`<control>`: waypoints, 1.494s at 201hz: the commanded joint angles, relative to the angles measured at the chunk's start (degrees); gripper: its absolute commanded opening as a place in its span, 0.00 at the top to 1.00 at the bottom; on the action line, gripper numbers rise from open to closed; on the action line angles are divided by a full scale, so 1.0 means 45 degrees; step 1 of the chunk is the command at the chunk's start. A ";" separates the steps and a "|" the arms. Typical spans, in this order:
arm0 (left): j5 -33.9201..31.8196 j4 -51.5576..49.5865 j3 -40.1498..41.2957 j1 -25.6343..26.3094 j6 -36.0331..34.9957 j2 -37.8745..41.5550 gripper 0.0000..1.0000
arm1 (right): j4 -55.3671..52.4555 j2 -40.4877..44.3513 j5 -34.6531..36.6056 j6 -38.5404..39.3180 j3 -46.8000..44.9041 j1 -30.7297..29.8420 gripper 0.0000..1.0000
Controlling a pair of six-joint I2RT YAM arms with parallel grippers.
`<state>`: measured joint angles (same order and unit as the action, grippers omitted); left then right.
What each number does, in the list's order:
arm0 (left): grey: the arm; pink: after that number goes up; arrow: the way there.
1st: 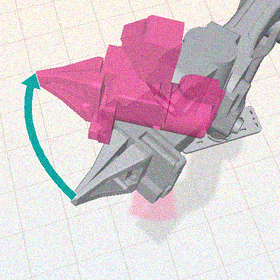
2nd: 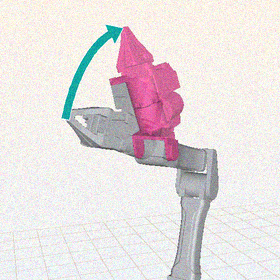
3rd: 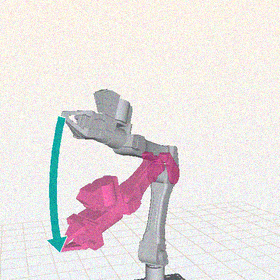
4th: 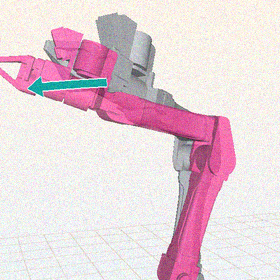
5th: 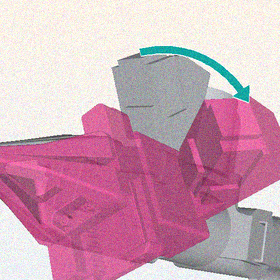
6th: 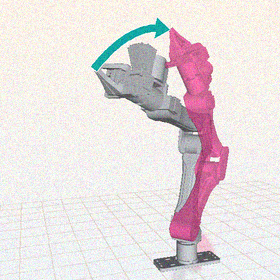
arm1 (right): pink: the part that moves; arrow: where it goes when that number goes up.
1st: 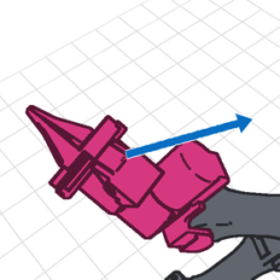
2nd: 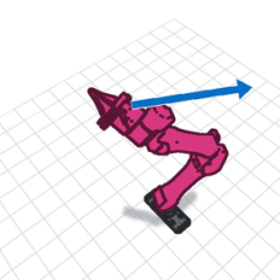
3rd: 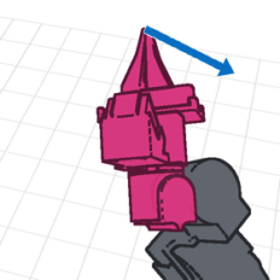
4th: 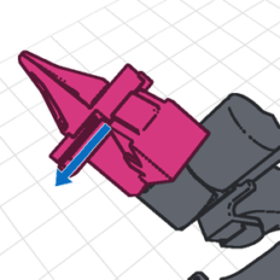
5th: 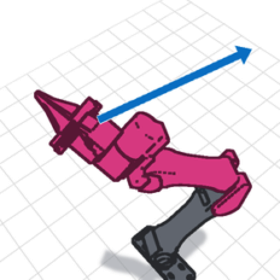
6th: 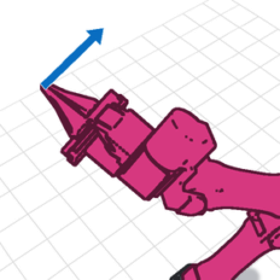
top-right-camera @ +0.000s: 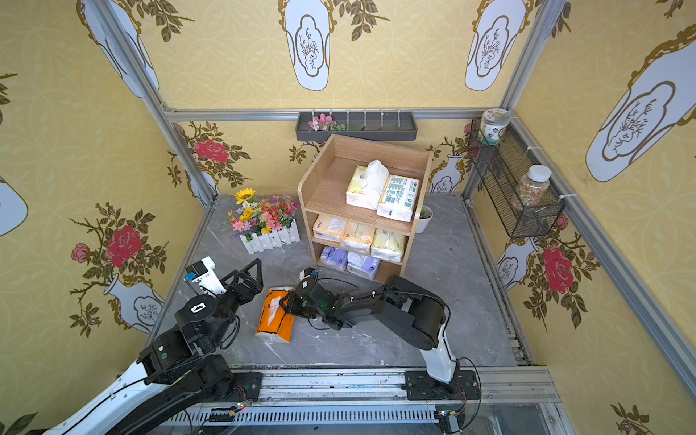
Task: Remove the tissue boxes from the shelf
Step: Place the box of tissues at the center of the board, then pick up a box of tissues from the shelf.
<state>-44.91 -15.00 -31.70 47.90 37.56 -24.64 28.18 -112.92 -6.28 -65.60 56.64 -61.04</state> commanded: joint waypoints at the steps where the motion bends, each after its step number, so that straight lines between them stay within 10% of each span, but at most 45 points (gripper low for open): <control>1: 0.0128 0.0110 0.0053 -0.0019 0.0056 -0.0057 0.00 | -0.0993 0.0030 0.0415 0.0606 0.0051 0.0048 0.42; 92: 0.0447 0.0691 -0.0388 -0.0019 -0.0528 -0.0828 0.00 | -0.5621 0.3415 0.3249 0.3073 -0.0617 0.0028 0.00; 203: 0.2013 0.3690 -0.0971 -0.0019 -0.2103 -0.2628 0.00 | -0.9655 1.0416 0.3796 0.6050 -0.0518 -0.0423 0.02; 300: 0.3454 0.5369 -0.2477 -0.0029 -0.3392 -0.4640 0.00 | -1.0892 1.2818 0.3615 0.8245 -0.0135 -0.0480 0.04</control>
<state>-31.73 5.26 -41.54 47.90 25.06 -44.07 -20.21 -57.54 10.41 -31.53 56.64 -63.09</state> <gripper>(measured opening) 0.996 0.963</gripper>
